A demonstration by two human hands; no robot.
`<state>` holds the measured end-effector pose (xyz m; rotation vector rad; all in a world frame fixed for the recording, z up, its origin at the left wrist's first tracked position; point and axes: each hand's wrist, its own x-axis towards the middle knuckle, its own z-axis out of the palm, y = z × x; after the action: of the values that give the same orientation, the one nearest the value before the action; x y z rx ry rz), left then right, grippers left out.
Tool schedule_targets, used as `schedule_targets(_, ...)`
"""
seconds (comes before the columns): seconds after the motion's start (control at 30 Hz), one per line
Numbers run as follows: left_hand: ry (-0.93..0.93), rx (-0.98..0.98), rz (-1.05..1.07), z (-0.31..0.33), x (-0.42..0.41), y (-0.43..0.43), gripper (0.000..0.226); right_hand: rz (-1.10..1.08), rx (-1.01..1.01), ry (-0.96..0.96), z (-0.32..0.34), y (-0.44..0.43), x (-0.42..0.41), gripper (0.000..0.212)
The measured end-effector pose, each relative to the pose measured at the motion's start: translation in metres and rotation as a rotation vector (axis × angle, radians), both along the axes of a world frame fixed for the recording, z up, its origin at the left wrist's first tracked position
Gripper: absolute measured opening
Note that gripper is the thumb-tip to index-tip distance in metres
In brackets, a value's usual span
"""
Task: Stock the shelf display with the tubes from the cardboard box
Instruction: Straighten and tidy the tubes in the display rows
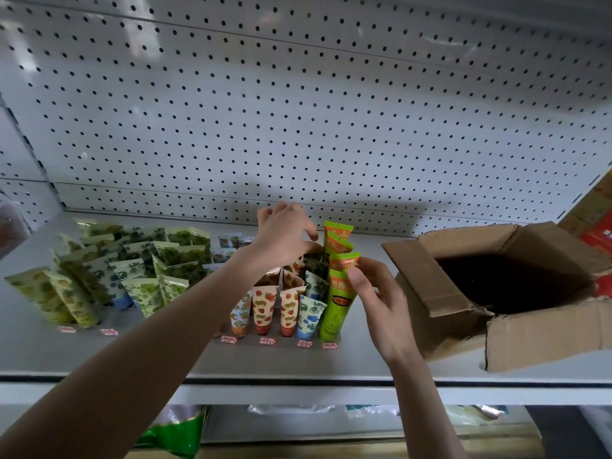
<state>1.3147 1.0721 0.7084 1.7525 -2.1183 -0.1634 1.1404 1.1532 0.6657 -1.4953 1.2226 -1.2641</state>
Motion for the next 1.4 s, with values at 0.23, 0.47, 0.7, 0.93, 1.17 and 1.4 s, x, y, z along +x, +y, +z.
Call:
schedule_targets(0.23, 0.218, -0.027, -0.1, 0.016, 0.013, 0.013, 0.023, -0.011, -0.007, -0.059, 0.004, -0.003, 0.002, 0.027)
schedule_targets(0.47, 0.248, -0.045, -0.187, 0.025, 0.004, 0.016, 0.019, -0.02, -0.031, -0.075, 0.01, -0.005, 0.004, 0.038)
schedule_targets(0.7, 0.241, -0.094, -0.133, 0.021, -0.005, 0.013, 0.013, -0.077, -0.048, -0.057, 0.014, -0.006, 0.007, 0.019)
schedule_targets(0.93, 0.25, -0.119, -0.14, 0.019, -0.008, 0.013, 0.01, -0.136, -0.064, -0.049, 0.015, -0.007, 0.009, 0.022)
schedule_targets(1.17, 0.241, -0.138, -0.141, 0.017, -0.009, 0.014, 0.012, -0.166, -0.041, -0.04, 0.015, -0.009, 0.011, 0.017)
schedule_targets(1.4, 0.233, -0.157, -0.133, 0.017, -0.009, 0.015, 0.012, -0.191, -0.049, -0.037, 0.018, -0.008, 0.011, 0.018)
